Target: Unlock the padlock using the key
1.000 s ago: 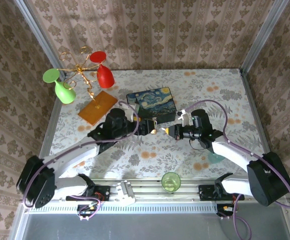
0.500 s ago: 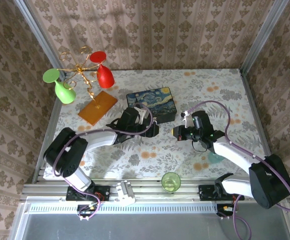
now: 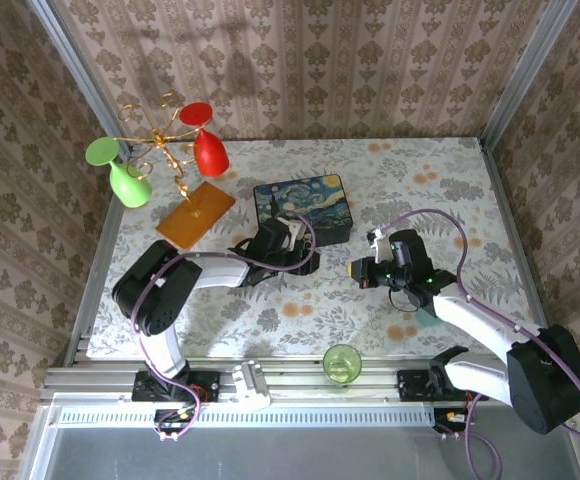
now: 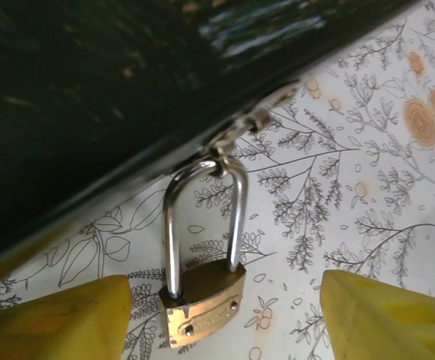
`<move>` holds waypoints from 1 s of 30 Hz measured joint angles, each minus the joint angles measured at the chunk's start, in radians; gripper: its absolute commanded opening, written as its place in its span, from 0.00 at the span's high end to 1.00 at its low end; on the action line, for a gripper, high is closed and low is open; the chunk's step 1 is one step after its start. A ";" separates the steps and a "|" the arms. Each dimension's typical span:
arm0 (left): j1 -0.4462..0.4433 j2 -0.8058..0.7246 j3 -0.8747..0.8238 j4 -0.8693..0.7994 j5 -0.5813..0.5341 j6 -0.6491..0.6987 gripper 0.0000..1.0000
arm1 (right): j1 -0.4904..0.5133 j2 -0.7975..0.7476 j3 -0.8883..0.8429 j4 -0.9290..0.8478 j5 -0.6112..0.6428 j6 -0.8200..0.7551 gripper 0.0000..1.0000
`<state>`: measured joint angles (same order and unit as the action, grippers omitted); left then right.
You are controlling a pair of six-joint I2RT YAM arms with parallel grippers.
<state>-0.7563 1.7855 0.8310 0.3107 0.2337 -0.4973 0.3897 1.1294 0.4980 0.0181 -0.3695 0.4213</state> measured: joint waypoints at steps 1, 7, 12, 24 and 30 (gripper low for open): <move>-0.003 0.008 0.000 0.004 -0.008 -0.003 0.39 | 0.000 0.000 -0.005 0.000 0.000 0.001 1.00; -0.041 0.014 0.000 0.045 -0.051 -0.006 0.47 | 0.000 0.001 -0.026 0.003 0.000 0.006 1.00; -0.041 0.015 -0.006 0.099 -0.056 -0.030 0.51 | 0.000 0.013 -0.029 0.025 0.000 0.021 1.00; -0.048 0.068 0.000 0.122 -0.093 -0.054 0.57 | 0.000 0.017 -0.040 0.047 0.001 0.027 1.00; -0.048 0.084 0.000 0.154 -0.091 -0.079 0.66 | 0.000 0.016 -0.051 0.046 0.005 0.030 1.00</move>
<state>-0.8047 1.8694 0.8310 0.4652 0.1425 -0.5758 0.3897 1.1454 0.4465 0.0643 -0.3649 0.4511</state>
